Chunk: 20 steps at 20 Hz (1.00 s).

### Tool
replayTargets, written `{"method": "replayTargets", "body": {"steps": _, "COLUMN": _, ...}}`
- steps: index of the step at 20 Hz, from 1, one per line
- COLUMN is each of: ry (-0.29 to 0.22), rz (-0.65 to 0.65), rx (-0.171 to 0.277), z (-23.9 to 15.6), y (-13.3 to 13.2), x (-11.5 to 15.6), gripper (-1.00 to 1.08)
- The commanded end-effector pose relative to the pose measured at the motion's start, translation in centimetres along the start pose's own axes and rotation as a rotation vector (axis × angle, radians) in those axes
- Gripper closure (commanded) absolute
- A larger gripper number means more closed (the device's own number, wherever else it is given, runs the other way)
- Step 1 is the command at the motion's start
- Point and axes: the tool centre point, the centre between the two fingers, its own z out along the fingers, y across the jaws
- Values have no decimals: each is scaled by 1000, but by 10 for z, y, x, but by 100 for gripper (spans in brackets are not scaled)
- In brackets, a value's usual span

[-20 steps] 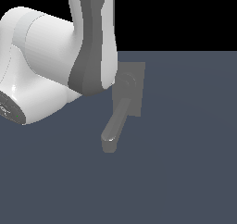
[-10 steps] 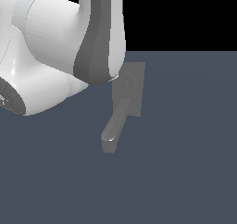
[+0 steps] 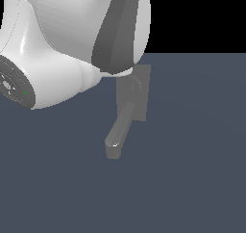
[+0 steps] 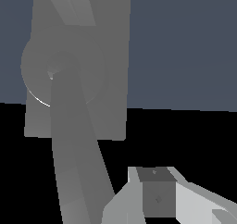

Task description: Turn on the faucet by rotating a designated handle.

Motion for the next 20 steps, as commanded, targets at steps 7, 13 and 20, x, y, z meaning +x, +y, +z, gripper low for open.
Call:
{"method": "replayTargets", "body": {"steps": 7, "ry": 0, "rz": -10, "rx": -1, "z": -3, "y": -16, "x": -13, "gripper": 108}}
{"method": "replayTargets", "body": {"steps": 13, "ry": -13, "rz": -1, "rx": 0, "z": 0, "y": -38, "x": -26, "gripper": 108}}
{"method": "replayTargets", "body": {"steps": 20, "ry": -29, "rz": 9, "rx": 0, "z": 3, "y": -63, "x": -40, "gripper": 108}}
